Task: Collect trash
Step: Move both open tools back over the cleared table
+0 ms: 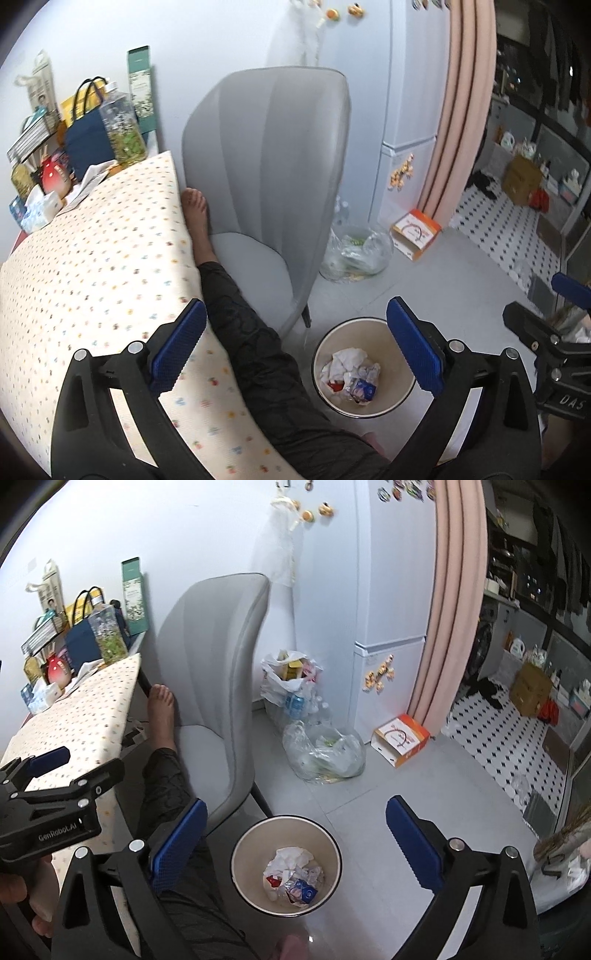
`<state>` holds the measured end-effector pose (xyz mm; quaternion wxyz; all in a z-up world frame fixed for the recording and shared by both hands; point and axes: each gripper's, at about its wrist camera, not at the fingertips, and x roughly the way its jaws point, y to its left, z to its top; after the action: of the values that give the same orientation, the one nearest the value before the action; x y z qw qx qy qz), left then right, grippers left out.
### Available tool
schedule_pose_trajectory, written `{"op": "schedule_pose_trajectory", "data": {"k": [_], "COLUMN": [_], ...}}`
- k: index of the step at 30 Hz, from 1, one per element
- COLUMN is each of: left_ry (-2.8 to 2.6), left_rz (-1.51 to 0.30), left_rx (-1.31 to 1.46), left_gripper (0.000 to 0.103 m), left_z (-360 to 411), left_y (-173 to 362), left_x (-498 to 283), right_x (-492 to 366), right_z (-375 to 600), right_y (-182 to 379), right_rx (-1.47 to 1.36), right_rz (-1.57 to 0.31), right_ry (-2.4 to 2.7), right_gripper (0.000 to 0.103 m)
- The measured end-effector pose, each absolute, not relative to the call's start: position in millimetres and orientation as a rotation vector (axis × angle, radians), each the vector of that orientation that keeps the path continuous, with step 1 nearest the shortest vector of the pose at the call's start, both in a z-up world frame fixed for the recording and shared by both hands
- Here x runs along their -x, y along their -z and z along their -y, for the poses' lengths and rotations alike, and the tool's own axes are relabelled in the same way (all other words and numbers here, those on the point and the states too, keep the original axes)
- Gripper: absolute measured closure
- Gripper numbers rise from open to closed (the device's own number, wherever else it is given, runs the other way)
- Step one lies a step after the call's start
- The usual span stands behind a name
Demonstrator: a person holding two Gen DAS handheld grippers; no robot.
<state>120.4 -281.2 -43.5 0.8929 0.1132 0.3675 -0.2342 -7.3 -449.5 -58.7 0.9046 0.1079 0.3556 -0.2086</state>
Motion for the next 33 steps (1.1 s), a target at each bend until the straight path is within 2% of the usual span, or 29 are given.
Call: {"op": "schedule_pose_trajectory", "data": {"k": [17, 33], "left_ry": [0.354, 0.217], "left_rz": [-0.656, -0.601], "left_rx": [-0.085, -0.029], "left_gripper": [0.006, 0.006], "left_z": [170, 89], "left_y": [1, -13], "left_x": [-99, -60], "right_x": [13, 32], "right_z": [358, 290], "right_y": [6, -16], "right_rx": [-0.132, -0.094], "right_rz": [-0.662, -0.615], "right_ry": [0.312, 0.200], "right_gripper": [0.008, 0.008]}}
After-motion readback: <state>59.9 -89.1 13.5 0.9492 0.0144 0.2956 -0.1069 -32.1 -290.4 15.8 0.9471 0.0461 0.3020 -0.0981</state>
